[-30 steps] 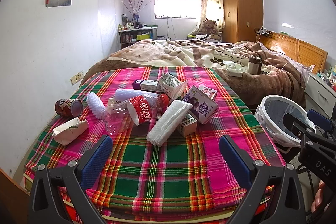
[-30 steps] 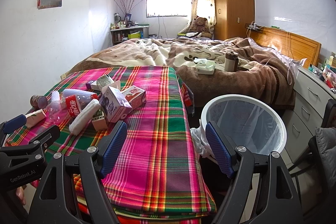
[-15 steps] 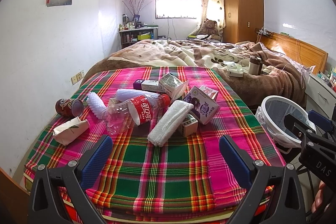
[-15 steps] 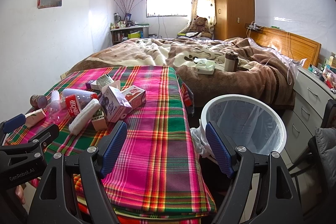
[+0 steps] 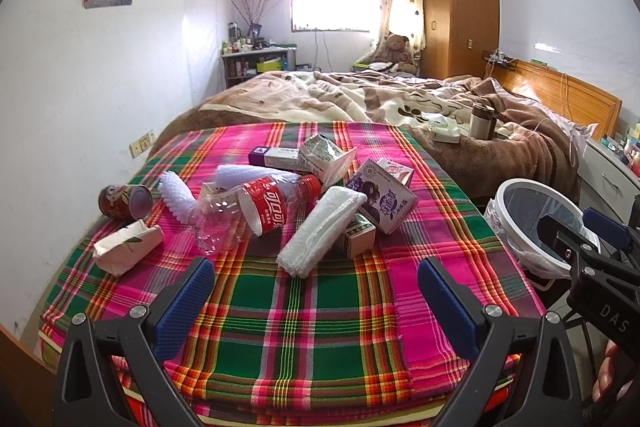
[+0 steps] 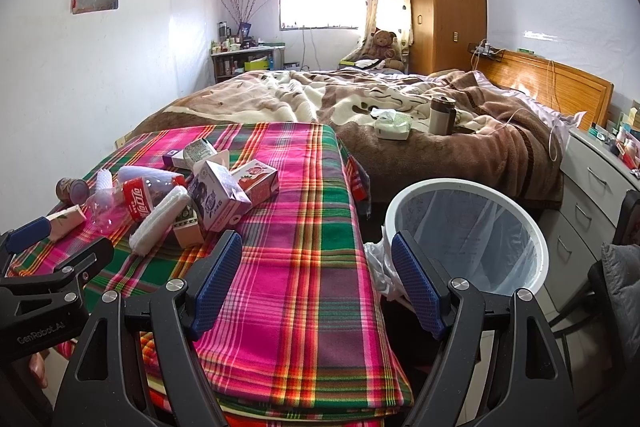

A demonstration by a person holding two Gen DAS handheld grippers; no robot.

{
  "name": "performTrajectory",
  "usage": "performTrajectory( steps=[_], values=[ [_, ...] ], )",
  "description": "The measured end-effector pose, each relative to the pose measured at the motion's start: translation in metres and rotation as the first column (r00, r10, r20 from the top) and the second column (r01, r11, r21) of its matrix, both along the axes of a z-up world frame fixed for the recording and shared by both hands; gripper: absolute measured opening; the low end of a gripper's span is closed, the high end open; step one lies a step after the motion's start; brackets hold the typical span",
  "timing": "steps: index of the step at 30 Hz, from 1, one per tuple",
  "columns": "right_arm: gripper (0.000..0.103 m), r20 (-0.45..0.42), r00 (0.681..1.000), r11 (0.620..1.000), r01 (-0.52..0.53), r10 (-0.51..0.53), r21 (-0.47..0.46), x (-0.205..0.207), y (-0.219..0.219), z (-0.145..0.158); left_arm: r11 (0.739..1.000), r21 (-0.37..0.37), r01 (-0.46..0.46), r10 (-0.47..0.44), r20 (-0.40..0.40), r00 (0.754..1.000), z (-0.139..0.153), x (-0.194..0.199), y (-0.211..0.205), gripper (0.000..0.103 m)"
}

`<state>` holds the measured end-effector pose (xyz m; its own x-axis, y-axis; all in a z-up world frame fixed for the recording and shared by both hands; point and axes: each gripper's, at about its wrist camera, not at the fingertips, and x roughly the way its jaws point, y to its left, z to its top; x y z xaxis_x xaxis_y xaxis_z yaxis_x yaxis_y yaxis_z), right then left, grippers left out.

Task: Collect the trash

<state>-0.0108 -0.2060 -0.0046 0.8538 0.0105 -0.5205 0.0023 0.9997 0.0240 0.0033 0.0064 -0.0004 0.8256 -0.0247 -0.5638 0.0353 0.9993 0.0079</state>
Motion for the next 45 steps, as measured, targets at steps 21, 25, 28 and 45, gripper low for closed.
performTrajectory(
  steps=[21, 25, 28, 45],
  values=[
    [0.079, -0.087, 0.986, 0.985, -0.132, 0.142, 0.111, 0.077, 0.015, -0.027, 0.991, -0.058, 0.119, -0.127, -0.162, 0.979, -0.044, 0.081, 0.021, 0.080],
    [0.079, -0.109, 0.977, 0.979, -0.169, 0.181, 0.113, 0.090, 0.026, -0.033, 0.990, -0.055, 0.131, -0.139, -0.171, 0.975, -0.048, 0.094, 0.022, 0.070],
    [0.079, -0.125, 0.972, 0.975, -0.184, 0.200, 0.123, 0.100, 0.030, -0.035, 0.986, -0.079, 0.148, -0.161, -0.195, 0.967, -0.054, 0.107, 0.024, 0.065],
    [0.064, -0.207, 0.933, 0.947, -0.259, 0.296, 0.187, 0.127, 0.056, -0.045, 0.974, -0.151, 0.170, -0.202, -0.236, 0.950, -0.066, 0.126, 0.038, 0.037]
  ],
)
